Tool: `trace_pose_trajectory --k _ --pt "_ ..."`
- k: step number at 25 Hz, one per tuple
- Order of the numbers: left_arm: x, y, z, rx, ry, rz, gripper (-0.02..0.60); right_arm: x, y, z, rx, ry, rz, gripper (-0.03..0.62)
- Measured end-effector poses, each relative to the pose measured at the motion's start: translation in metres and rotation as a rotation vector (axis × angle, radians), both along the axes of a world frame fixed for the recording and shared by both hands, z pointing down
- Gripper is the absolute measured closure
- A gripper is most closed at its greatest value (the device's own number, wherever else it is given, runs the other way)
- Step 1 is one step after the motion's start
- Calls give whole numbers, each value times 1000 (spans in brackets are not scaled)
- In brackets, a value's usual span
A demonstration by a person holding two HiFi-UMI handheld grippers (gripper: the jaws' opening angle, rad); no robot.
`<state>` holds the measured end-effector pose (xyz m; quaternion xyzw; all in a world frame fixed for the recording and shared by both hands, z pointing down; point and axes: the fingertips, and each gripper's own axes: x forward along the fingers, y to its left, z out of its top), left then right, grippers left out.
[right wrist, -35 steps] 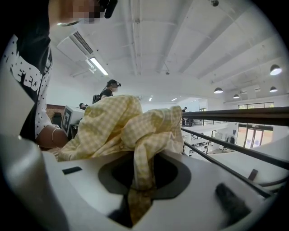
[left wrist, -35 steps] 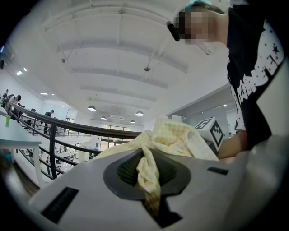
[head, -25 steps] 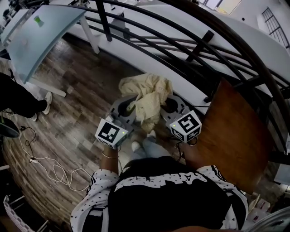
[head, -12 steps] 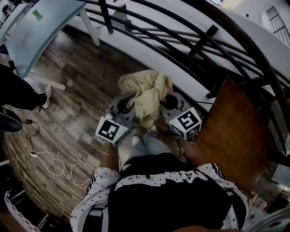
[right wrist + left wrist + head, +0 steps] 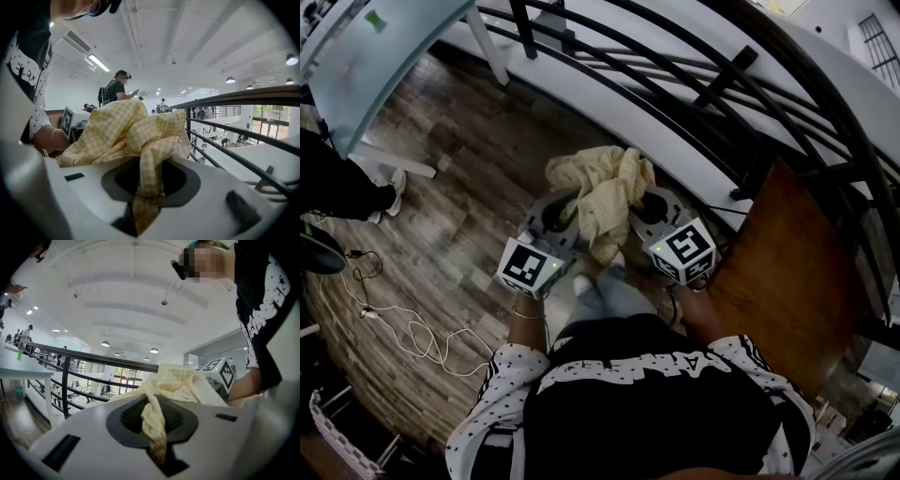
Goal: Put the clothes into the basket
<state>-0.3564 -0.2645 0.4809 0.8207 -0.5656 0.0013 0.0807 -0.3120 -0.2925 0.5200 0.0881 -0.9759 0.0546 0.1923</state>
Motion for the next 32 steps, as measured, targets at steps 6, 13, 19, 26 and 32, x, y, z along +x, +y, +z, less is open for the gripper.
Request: trace_pose_trajectory --k 6,13,19,26,32 --pt "-7 -2 7 -18 0 -13 534 -4 -2 8 -11 22 -5 503" --pt "-11 -2 16 -44 -8 -41 534 -3 -4 18 -29 53 -23 488" --pt "-19 -6 20 -62 -51 -65 534 -7 -7 20 -51 56 -30 479" --pt "-15 -14 6 7 15 -79 534 -9 -10 7 -73 -27 -24 471" --pt "-18 -5 4 9 3 -84 534 -12 -7 -5 -59 -60 -20 471"
